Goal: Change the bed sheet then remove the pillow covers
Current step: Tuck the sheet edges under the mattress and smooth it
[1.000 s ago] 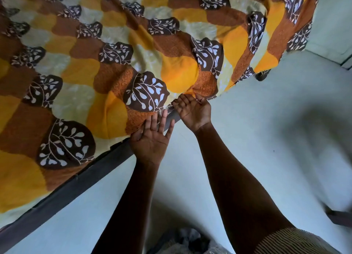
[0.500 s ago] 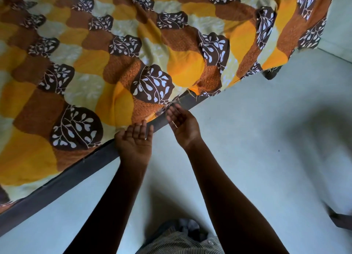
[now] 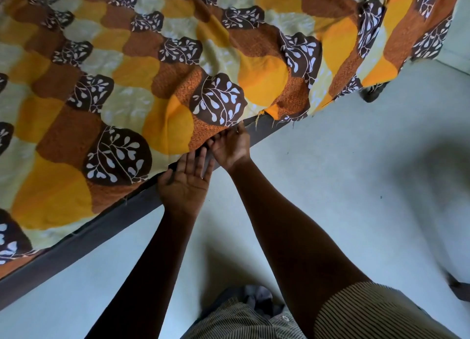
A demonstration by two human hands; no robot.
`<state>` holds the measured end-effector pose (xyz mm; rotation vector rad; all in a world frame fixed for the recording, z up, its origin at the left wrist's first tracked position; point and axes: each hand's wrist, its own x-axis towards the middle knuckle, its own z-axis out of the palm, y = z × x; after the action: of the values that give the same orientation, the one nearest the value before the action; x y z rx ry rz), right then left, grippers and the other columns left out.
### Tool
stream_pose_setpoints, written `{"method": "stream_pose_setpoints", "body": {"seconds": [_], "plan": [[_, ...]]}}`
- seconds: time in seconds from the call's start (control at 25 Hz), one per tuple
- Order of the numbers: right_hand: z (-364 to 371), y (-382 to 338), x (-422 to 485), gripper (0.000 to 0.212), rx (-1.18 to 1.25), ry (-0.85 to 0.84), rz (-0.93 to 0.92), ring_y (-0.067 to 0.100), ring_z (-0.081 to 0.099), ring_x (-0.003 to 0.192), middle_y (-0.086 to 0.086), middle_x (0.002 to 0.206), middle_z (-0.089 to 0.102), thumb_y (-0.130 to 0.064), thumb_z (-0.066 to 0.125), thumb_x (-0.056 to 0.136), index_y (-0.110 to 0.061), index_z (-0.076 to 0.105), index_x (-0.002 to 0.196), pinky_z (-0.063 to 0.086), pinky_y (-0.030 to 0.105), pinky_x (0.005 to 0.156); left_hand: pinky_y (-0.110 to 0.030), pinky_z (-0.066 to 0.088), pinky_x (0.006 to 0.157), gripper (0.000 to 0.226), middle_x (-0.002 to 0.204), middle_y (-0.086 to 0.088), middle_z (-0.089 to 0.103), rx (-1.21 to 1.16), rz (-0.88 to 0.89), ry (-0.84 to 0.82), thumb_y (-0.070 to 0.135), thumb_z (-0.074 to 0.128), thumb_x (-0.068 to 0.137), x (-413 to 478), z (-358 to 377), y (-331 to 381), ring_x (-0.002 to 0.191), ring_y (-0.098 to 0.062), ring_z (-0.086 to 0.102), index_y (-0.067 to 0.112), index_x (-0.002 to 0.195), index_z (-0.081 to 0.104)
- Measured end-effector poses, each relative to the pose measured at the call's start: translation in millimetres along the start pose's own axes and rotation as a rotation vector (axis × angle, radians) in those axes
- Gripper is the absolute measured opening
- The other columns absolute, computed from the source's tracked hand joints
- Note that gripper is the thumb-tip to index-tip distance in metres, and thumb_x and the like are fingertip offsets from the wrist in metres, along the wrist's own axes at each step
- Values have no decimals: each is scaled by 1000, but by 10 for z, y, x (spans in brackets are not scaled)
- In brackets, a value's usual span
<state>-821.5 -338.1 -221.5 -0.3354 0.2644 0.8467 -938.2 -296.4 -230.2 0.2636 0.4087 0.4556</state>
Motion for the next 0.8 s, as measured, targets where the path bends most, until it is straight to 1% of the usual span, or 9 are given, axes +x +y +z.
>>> {"method": "stream_pose_setpoints", "body": {"seconds": [0.08, 0.16, 0.2, 0.32, 0.44, 0.56, 0.68, 0.76, 0.8], "plan": [[-32, 0, -10, 44, -30, 49, -48, 18, 56, 95, 7, 103, 60, -38, 30, 99, -11, 46, 130, 42, 33, 95, -50, 46, 96, 40, 117, -13, 64, 62, -38, 86, 28, 38, 83, -1, 10, -60, 108, -29, 61, 8, 113, 56], [-189, -33, -145, 33, -106, 102, -101, 18, 58, 97, 7, 105, 61, -26, 37, 98, -9, 52, 122, 42, 32, 99, -46, 47, 95, 36, 123, -12, 61, 173, -94, 189, 25, 34, 92, -14, 22, -192, 103, -28, 63, 8, 116, 55], [-289, -87, -222, 29, -138, 133, -141, 18, 59, 99, 7, 106, 63, -21, 40, 98, -8, 54, 120, 42, 32, 100, -45, 46, 97, 36, 126, -12, 59, 207, -127, 209, 25, 32, 95, -11, 41, -267, 103, -28, 62, 8, 118, 54], [-469, -405, -403, 27, -173, 214, -272, 20, 61, 102, 8, 104, 66, -12, 45, 96, -7, 56, 120, 47, 31, 95, -43, 41, 101, 38, 132, -12, 53, 225, -160, 203, 28, 29, 99, 100, 130, -429, 110, -28, 57, 9, 126, 49], [-435, -733, -439, 19, -260, 288, -309, 17, 62, 93, 4, 95, 65, -12, 48, 95, -10, 59, 111, 50, 26, 86, -41, 42, 100, 40, 134, -10, 52, 280, -159, 155, 28, 30, 99, 313, 319, -567, 115, -25, 54, 10, 131, 46], [-350, -977, -468, 14, -449, 347, -333, 12, 62, 85, 0, 89, 64, -15, 49, 95, -15, 62, 99, 50, 22, 78, -32, 46, 91, 34, 123, -2, 58, 560, -207, 13, 25, 30, 100, 464, 536, -736, 109, -17, 57, 16, 125, 50], [-284, -1227, -612, 20, -671, 392, -402, 14, 63, 90, 2, 99, 64, -19, 44, 97, -17, 62, 102, 50, 23, 81, -26, 47, 87, 28, 124, 0, 58, 961, -271, -197, 23, 34, 99, 566, 763, -840, 106, -13, 58, 21, 116, 55], [-253, -1395, -707, 22, -790, 410, -443, 16, 62, 91, 4, 103, 65, -19, 43, 97, -17, 63, 104, 49, 24, 81, -23, 47, 84, 23, 123, 1, 60, 1216, -199, -375, 26, 42, 95, 683, 948, -873, 103, -9, 59, 22, 112, 58], [-247, -1480, -738, 21, -845, 414, -472, 16, 63, 90, 4, 102, 65, -19, 44, 96, -17, 63, 104, 49, 25, 81, -20, 48, 82, 21, 119, 2, 61, 1288, -141, -478, 25, 47, 92, 748, 1047, -888, 100, -4, 59, 21, 110, 59]]}}
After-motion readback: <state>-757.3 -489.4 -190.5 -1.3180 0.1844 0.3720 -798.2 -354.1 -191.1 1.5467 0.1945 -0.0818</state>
